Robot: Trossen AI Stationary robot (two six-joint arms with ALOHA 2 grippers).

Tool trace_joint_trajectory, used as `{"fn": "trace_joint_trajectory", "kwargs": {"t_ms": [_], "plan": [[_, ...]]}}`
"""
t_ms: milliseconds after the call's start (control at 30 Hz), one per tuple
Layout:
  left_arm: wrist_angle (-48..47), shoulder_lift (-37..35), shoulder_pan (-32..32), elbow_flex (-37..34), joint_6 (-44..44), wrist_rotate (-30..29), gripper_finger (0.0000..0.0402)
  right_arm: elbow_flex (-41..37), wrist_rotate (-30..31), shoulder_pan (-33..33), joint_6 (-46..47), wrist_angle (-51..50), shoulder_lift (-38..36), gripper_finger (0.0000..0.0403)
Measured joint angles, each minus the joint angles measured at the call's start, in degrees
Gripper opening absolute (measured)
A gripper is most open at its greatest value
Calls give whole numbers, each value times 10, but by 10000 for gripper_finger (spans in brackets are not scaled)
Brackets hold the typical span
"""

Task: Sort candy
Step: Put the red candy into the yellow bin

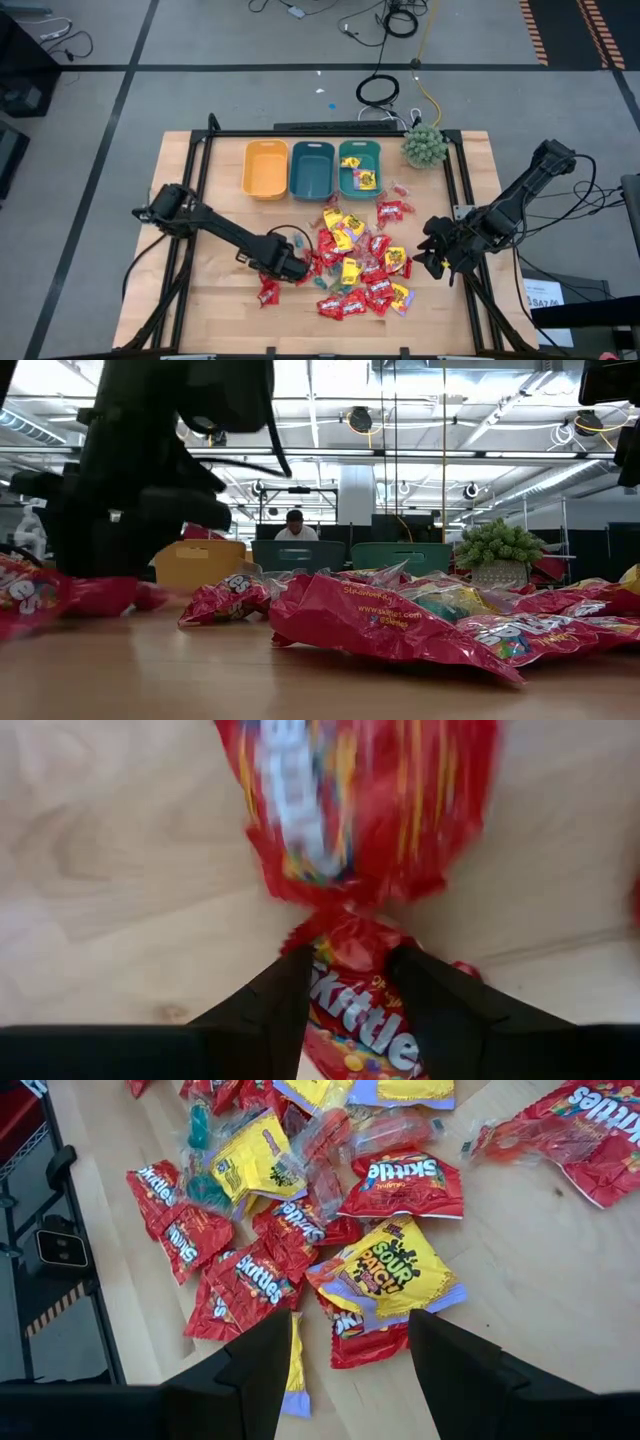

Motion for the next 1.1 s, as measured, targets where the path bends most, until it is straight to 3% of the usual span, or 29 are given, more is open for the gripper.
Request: {"fn": "trace_joint_trajectory", "kwargs": {"t_ms": [267, 533, 800, 1000, 1100], "plan": [[3, -11, -9, 21, 12, 7, 19, 0, 0, 12, 0, -7, 0, 194], [-62, -106, -8, 50, 14, -20, 16, 0, 5, 30, 15, -9, 0, 194], [-74, -172, -8, 72, 22, -100, 14, 0, 28, 38, 27, -9, 0, 194], [-82, -181, 1, 72, 52, -118, 13, 0, 32, 37, 35, -9, 0, 194], [-55, -180, 9, 71, 113, -135, 13, 0, 33, 37, 43, -9, 0, 194]]}}
